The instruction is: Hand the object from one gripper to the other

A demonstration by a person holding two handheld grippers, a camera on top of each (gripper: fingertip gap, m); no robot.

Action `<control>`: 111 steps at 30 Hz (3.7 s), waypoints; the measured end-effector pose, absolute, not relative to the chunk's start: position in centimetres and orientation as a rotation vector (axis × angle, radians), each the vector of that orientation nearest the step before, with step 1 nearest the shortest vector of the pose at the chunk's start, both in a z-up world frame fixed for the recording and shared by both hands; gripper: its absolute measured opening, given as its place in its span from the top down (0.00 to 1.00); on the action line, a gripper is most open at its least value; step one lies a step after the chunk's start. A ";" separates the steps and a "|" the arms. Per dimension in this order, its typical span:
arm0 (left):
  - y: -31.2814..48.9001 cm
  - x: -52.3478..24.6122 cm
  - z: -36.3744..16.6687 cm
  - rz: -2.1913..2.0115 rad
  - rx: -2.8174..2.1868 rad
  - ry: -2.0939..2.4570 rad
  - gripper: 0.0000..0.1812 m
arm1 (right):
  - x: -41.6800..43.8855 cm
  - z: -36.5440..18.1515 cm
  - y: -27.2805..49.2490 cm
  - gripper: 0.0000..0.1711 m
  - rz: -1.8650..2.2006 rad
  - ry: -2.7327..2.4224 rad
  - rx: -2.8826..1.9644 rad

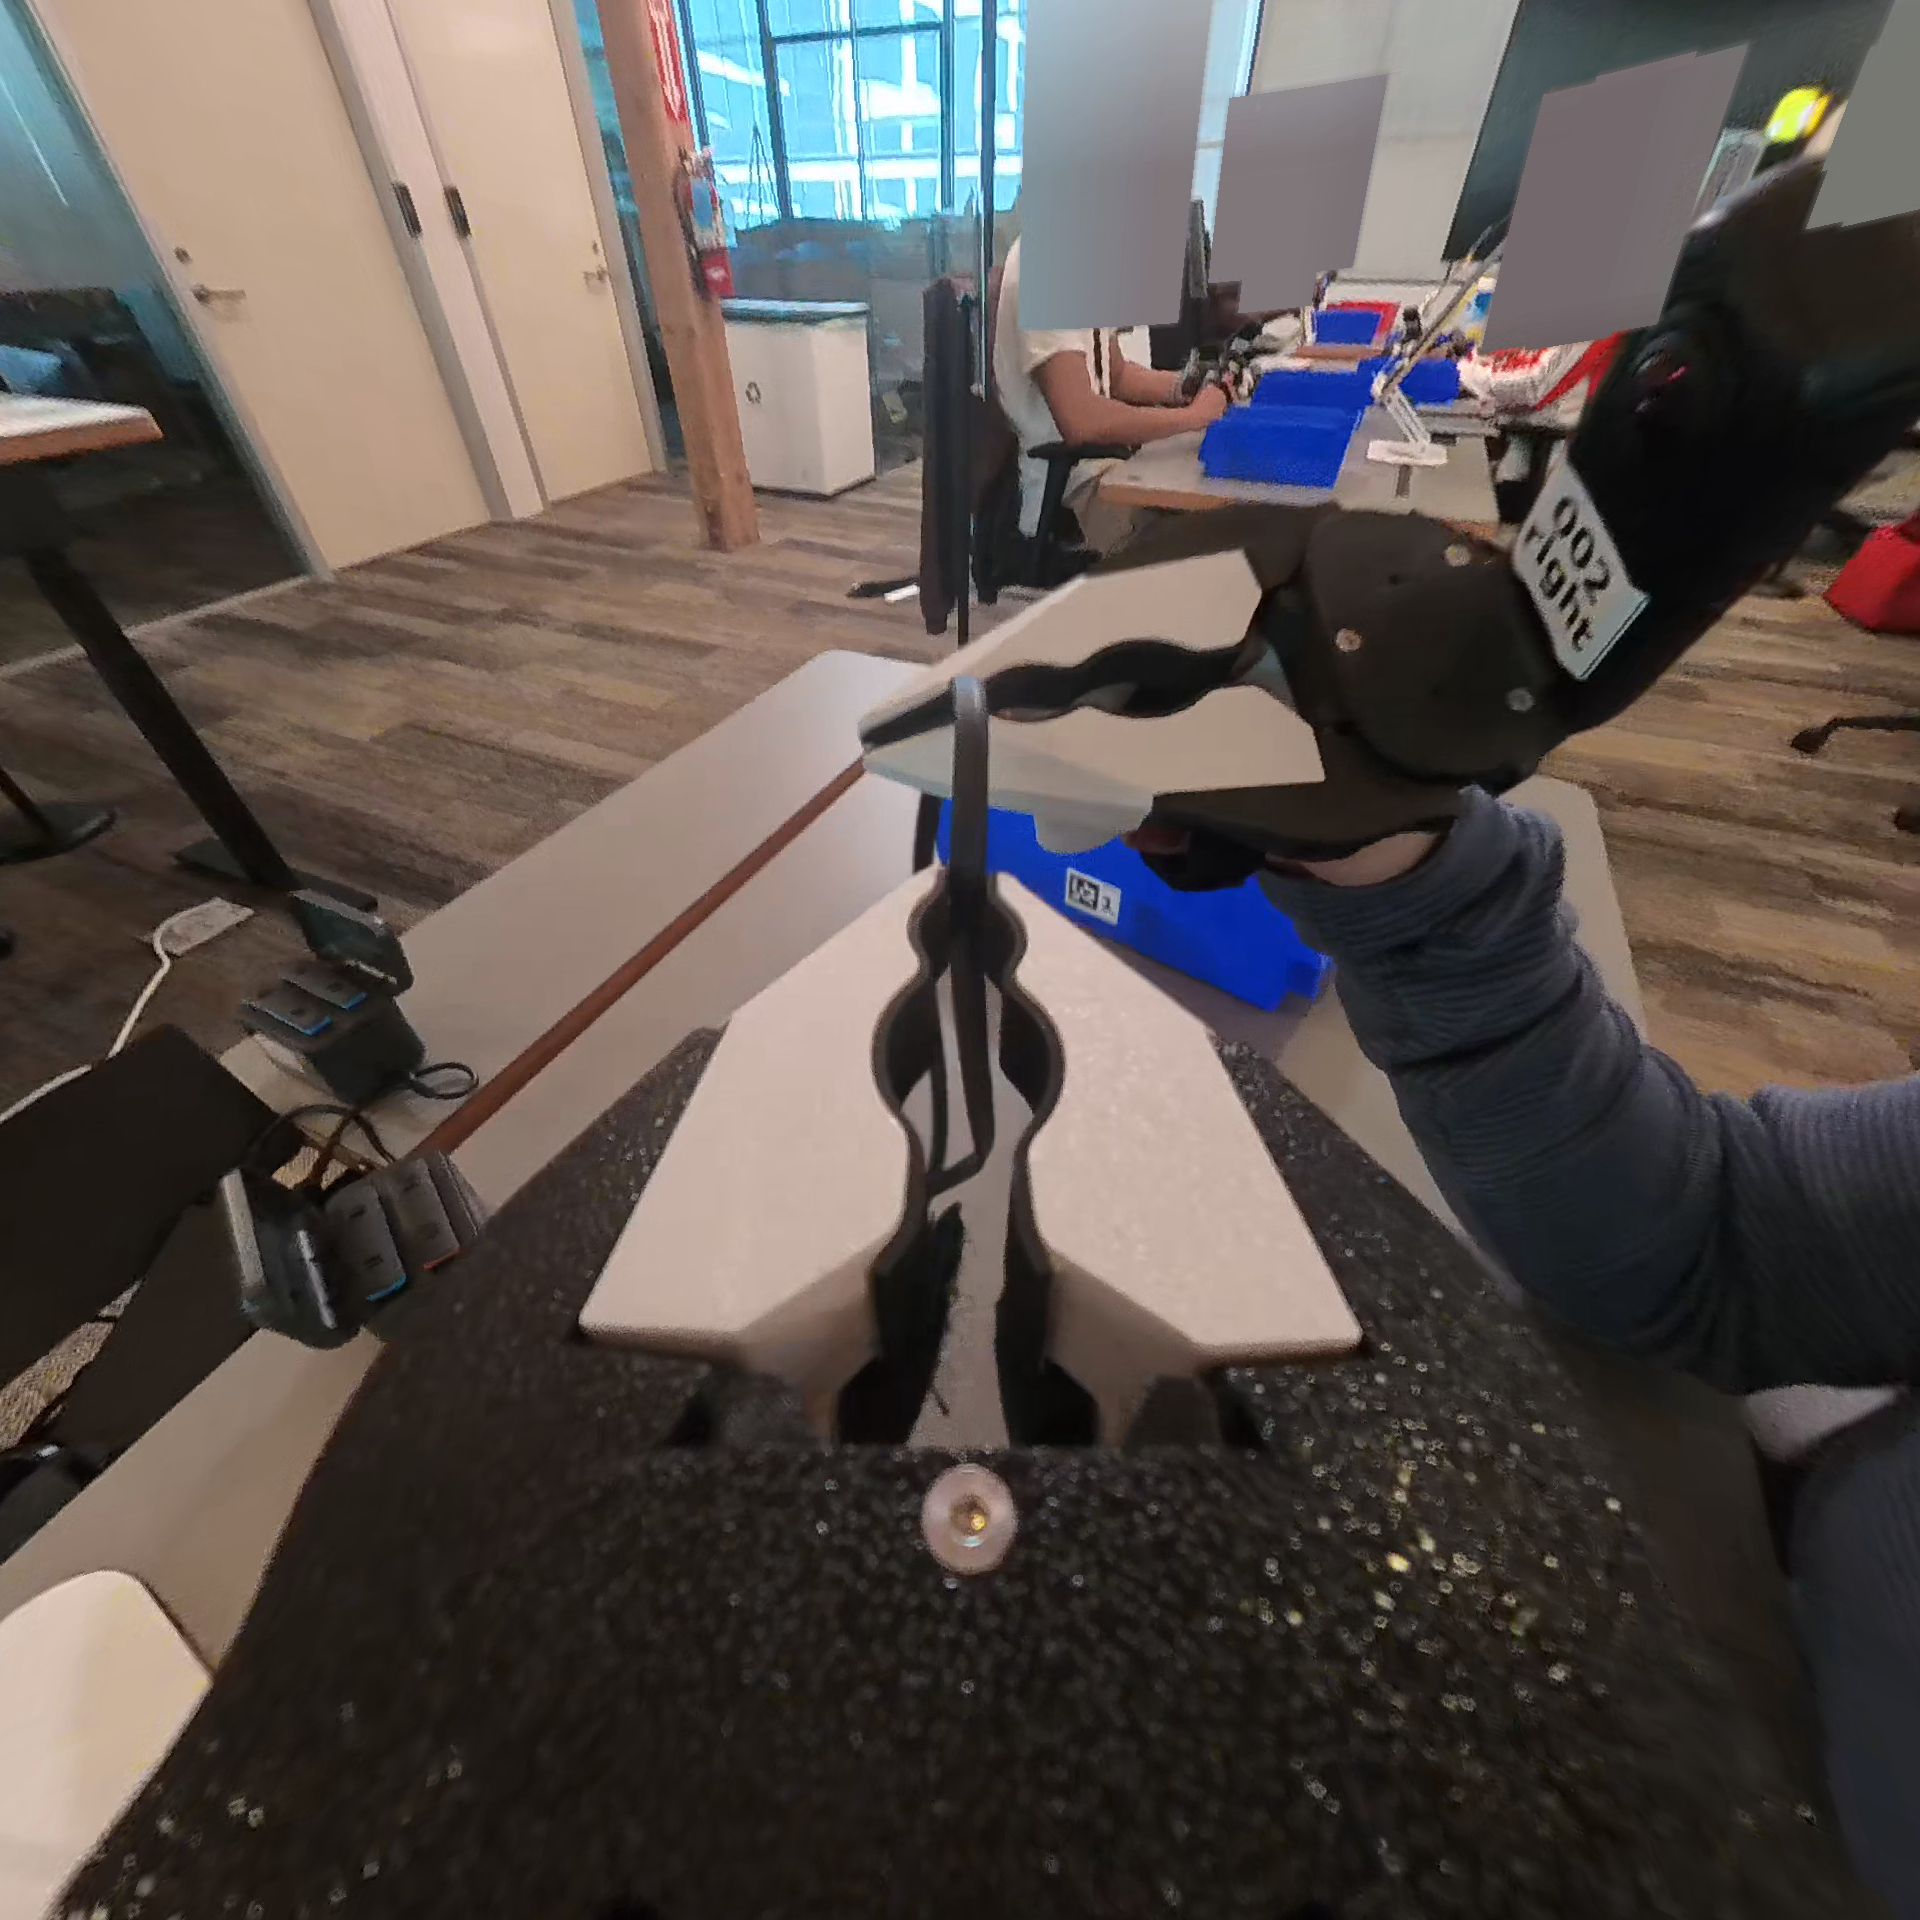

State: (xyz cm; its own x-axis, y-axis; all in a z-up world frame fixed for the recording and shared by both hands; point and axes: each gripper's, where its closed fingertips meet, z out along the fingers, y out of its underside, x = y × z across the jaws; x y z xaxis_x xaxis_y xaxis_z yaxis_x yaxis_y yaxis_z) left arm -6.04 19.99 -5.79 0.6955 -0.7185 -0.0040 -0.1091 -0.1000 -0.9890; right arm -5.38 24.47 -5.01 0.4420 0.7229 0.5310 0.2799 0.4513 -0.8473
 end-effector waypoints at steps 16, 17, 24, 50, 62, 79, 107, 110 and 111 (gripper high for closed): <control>19.0 -9.5 0.7 -0.719 -1.240 0.443 0.99 | -11.2 -11.7 18.3 0.57 0.996 -1.505 -1.301; 18.9 -9.6 0.8 -0.737 -1.230 0.440 0.99 | -11.7 -12.2 18.4 0.61 0.980 -1.508 -1.317; 18.9 -10.5 0.9 -0.730 -1.231 0.410 0.99 | -12.5 -14.2 21.5 1.00 0.710 -1.461 -1.421; 20.7 -11.8 -6.2 -0.576 -1.713 0.441 0.47 | 3.0 -4.4 28.4 1.00 0.344 -0.834 -1.435; 21.0 -9.9 -7.3 -0.600 -1.752 0.509 0.52 | 24.4 -1.1 29.1 1.00 -0.062 -0.274 -1.414; 21.7 -8.6 -9.0 -0.606 -1.818 0.562 0.53 | 27.8 -15.7 34.1 0.72 -0.151 -0.235 -2.115; 22.6 -8.3 -6.6 -0.543 -1.677 0.528 0.56 | 16.5 3.7 26.8 0.57 0.119 -0.358 -1.132; 21.7 -8.5 -4.7 -0.516 -1.564 0.491 0.54 | 13.8 4.5 26.3 0.54 0.219 -0.413 -1.048; 21.0 -8.5 -3.9 -0.527 -1.518 0.473 0.54 | 13.2 4.4 26.5 0.54 0.214 -0.432 -1.037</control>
State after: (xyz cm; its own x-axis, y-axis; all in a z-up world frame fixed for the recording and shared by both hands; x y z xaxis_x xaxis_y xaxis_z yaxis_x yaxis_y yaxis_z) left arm -8.47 20.98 -3.94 0.8028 -0.5953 0.0335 0.0300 -0.0158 -0.9994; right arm 13.18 26.46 4.43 0.8957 0.3712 0.2447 0.0302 0.4982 -0.8665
